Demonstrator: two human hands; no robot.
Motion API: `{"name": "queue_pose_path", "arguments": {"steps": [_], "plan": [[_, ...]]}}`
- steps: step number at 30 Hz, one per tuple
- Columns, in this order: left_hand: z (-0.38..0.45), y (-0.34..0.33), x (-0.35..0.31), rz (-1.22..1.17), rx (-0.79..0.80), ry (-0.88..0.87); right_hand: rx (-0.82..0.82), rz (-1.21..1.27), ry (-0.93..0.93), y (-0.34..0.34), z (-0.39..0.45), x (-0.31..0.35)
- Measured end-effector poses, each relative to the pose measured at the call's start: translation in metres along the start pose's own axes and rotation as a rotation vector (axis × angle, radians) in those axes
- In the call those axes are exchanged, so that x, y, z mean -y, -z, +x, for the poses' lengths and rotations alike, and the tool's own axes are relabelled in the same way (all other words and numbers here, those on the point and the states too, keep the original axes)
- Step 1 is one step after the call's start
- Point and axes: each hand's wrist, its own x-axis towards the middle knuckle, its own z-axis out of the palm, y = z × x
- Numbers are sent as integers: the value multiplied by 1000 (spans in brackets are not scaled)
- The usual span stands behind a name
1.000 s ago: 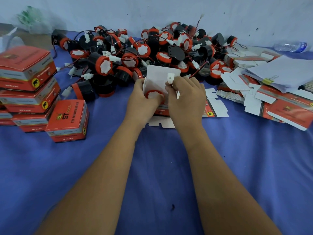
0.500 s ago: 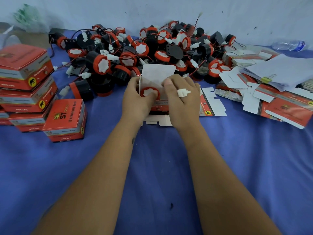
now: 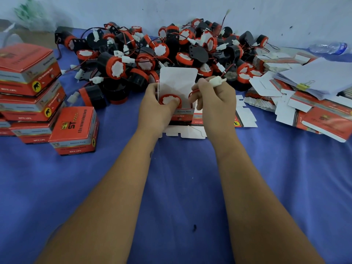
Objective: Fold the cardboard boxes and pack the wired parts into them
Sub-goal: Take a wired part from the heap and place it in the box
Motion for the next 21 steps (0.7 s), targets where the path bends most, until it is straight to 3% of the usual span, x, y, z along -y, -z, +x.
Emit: {"name": "queue_pose_path", "arguments": {"steps": [9,15,21], "plan": [[-2,3,-6,-116,9,91,161,-561,228,-2,4,-21],[0,7,-8,-120,53,117,253,-531,117,-1,5,-20],[-3,7,-7,-93,94,74,205,-613,161,-3,6,-24]]}}
